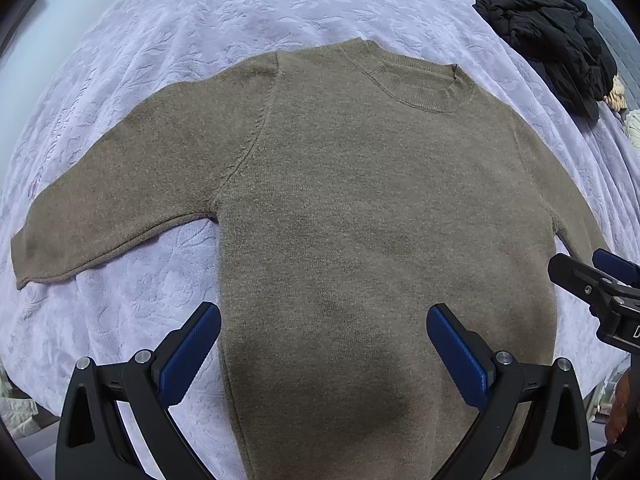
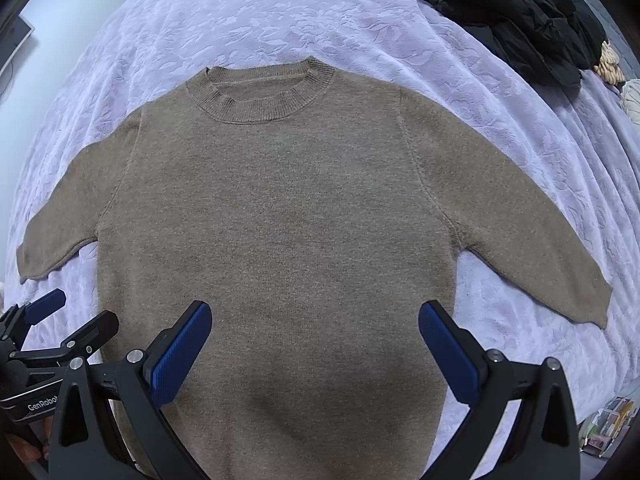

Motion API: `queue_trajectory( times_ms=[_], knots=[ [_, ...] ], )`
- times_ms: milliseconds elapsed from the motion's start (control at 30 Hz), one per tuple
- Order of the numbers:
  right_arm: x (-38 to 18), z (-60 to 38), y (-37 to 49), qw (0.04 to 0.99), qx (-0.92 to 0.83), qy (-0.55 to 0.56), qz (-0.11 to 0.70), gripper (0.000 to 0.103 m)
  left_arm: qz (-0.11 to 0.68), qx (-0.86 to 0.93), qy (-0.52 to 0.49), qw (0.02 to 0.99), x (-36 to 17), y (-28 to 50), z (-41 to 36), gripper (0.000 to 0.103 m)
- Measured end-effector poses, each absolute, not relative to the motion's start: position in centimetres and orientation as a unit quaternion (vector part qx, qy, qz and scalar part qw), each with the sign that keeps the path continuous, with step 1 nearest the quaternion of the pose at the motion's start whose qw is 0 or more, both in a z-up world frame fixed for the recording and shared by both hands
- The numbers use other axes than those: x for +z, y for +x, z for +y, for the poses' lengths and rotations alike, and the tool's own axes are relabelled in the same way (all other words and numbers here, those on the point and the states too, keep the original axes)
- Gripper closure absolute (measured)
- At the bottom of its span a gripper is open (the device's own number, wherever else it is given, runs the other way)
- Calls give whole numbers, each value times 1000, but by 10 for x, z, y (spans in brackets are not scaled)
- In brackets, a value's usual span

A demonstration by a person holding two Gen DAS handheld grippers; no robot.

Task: Fold small clothes
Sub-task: 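Grasp the sweater sleeve cuff with the left tool and lift it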

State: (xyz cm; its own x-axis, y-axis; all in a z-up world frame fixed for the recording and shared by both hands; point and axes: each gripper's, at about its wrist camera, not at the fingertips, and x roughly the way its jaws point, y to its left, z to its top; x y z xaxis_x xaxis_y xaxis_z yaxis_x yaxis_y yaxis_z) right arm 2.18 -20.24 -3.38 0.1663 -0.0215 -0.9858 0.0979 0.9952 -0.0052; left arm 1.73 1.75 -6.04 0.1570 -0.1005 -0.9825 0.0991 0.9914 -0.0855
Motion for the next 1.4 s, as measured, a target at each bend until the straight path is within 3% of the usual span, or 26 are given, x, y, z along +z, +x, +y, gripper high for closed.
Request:
queue_trajectory(
  times_ms=[267, 500, 933, 1067, 1233, 1267, 1333, 1400],
  knots=[
    [-30, -194, 23, 765, -40, 17, 642, 0, 635, -86, -50, 766, -60, 18, 33, 0],
    [-33, -175, 24, 766, -23, 12, 642, 0, 600, -98, -153, 779, -65, 18, 90, 0],
    [-51, -101, 24, 757, 47, -22, 652, 0, 468, 49, -395, 789, -127, -2, 323, 0],
    [-61, -83, 23, 749, 62, -32, 659, 0, 435, 30, -485, 758, -155, -5, 347, 0],
    [-67, -69, 21, 740, 75, -44, 667, 0, 370, 25, -519, 770, -148, 5, 346, 1],
    [-67, -66, 20, 739, 78, -46, 667, 0, 366, 31, -520, 771, -148, 6, 345, 3],
    [-66, -61, 19, 740, 83, -50, 666, 0, 366, 45, -526, 766, -153, 7, 344, 23],
    [-66, -59, 19, 740, 89, -50, 664, 0, 379, 56, -533, 754, -167, 7, 348, 68]
  ],
)
